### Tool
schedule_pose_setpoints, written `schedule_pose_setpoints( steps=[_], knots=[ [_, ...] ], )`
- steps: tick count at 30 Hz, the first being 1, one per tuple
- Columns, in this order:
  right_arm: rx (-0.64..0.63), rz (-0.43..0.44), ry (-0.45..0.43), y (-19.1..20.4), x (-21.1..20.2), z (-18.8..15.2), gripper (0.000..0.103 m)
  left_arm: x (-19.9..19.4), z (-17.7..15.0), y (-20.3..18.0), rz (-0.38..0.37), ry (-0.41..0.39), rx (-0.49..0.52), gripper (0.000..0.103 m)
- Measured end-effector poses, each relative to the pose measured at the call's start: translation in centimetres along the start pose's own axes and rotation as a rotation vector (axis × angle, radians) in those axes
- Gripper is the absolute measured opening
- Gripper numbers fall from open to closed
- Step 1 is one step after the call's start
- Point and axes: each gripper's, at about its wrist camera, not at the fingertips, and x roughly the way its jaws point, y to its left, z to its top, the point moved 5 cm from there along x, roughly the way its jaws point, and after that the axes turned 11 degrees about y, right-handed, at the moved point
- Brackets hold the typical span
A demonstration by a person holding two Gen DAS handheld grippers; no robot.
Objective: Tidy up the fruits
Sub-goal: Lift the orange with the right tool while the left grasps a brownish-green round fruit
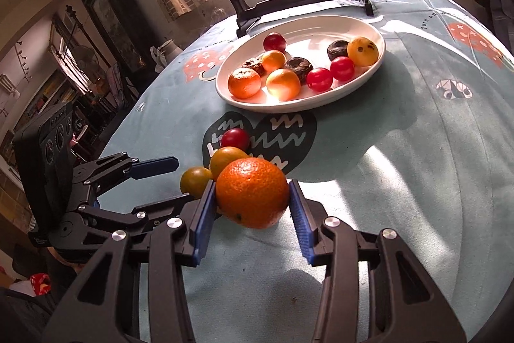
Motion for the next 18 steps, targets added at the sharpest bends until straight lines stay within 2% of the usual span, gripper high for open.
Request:
schedule_pose_setpoints(
  steps=[8,14,18],
  knots=[
    [-0.010,-0.012,0.001,0.2,0.1,-0.1,0.045,0.9,-0.2,0.2,-0.001,0.034,-0.010,0.051],
    [-0.013,-0.017,0.001,0.2,0.2,-0.1,0.045,1.5,-0.2,0.7,0.014,0.056,-0.030,0.042],
    [-0.012,-0.023,-0.003,0.1,0.2,-0.1,0.045,1.4,-0.2,0.8,0.001,0.058,-0.039,0.042]
  ],
)
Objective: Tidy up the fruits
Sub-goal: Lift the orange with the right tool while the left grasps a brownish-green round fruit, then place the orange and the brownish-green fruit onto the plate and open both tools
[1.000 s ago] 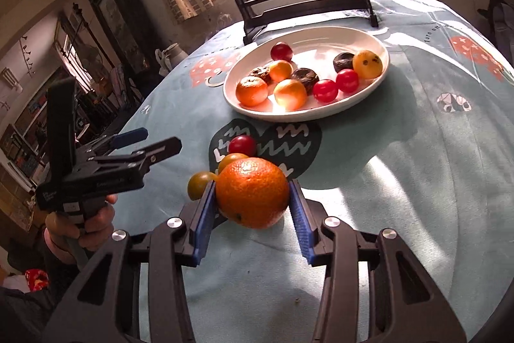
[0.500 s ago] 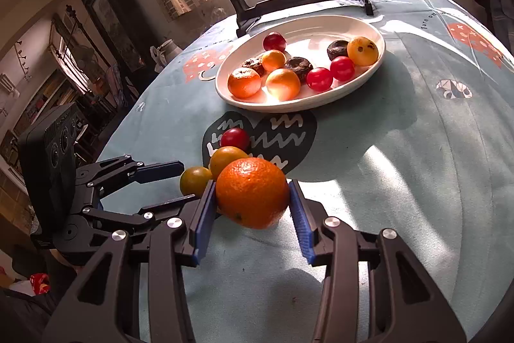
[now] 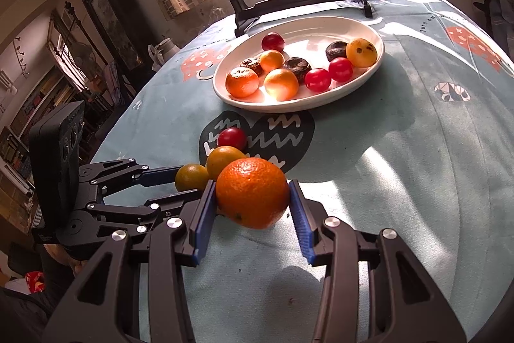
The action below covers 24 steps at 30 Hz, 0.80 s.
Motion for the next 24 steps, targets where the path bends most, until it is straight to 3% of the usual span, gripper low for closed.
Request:
schedule_pose_setpoints(
  steps=[8,14,16,19,21,24],
  knots=[
    [-0.034,-0.001,-0.022,0.4,0.1,0.2,0.045,-0.9,0.0,0.5,-0.002,-0.031,-0.019,0.041],
    [-0.094,0.052,-0.052,1.6,0.4,0.5,0.045,-2.8,0.4,0.0,-0.025,-0.111,-0.004,0.041],
    [-0.081,0.065,-0.106,1.5,0.0,1.6,0.045,-3.3,1.5,0.2,0.005,-0.153,-0.017,0.041],
    [-0.035,0.007,-0.197,0.4,-0.1,4.5,0.045,-3.6,4.2,1.0,0.040,-0.191,-0.050,0.041],
    [0.005,-0.039,-0.237,-0.8,0.1,6.5,0.045,-3.9,6.3,1.8,0.034,-0.225,-0.084,0.041],
    [0.054,-0.063,-0.266,-2.8,0.8,9.1,0.045,-3.9,9.4,2.8,0.094,-0.262,-0.115,0.041]
  ],
)
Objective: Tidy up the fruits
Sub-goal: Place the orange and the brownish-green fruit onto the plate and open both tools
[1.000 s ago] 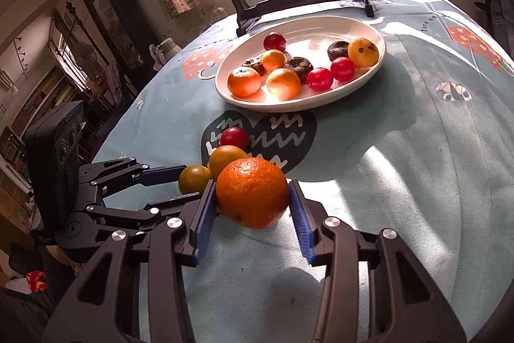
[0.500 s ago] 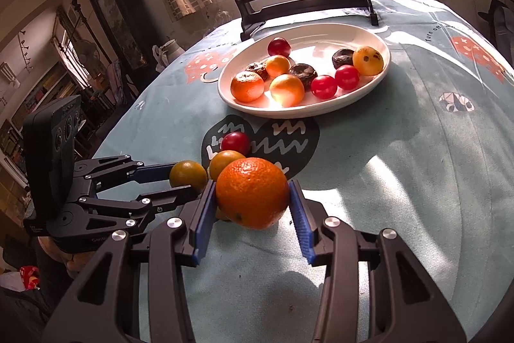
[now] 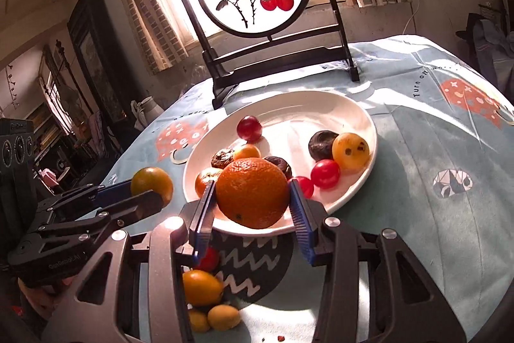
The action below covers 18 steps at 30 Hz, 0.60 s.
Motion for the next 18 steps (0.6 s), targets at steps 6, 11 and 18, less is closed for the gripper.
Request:
schedule_pose_setpoints(
  steps=[6,11,18],
  knots=[
    [0.035,-0.031,0.016,-2.9,2.8,2.4,0.045,3.9,3.7,0.9,0.074,0.020,-0.014,0.041],
    [0.022,-0.012,0.014,-3.3,3.5,3.8,0.053,5.9,5.4,2.2,0.106,0.040,-0.065,0.063],
    [-0.092,0.002,-0.069,-0.5,-1.3,3.9,0.064,0.0,4.9,3.3,0.172,-0.073,-0.155,0.101]
  ],
)
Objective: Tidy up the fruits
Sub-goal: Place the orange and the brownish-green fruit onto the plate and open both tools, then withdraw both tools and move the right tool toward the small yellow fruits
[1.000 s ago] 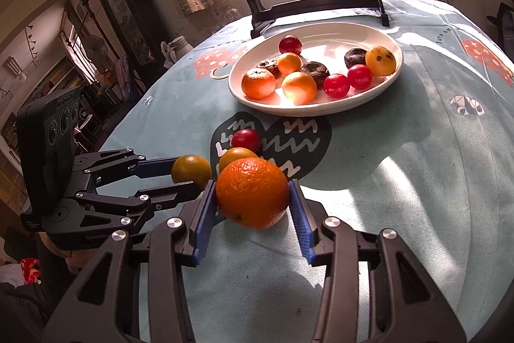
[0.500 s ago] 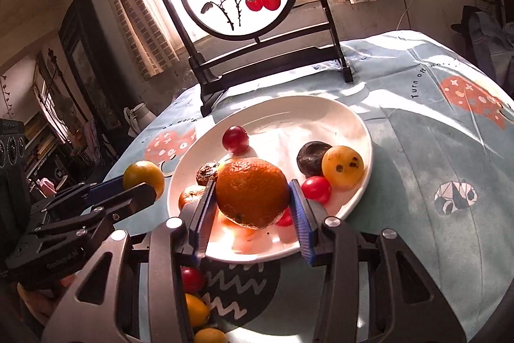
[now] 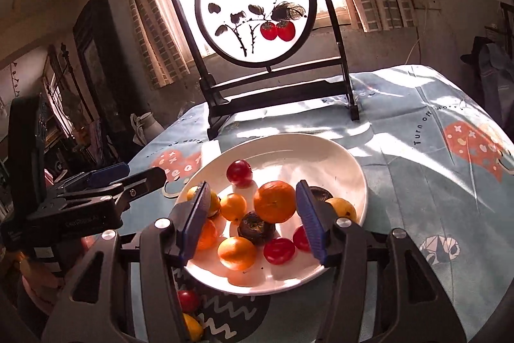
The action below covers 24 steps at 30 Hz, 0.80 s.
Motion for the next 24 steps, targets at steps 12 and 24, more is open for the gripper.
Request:
schedule_pose_setpoints(
  steps=[12,24],
  knots=[
    [-0.189,0.076,0.299,6.1,0.1,-8.4,0.064,-2.0,-7.1,3.5,0.189,0.024,-0.066,0.101],
    [-0.263,0.045,0.434,5.4,0.3,-11.4,0.043,-2.5,-7.2,6.5,0.103,0.033,-0.239,0.101]
  ],
)
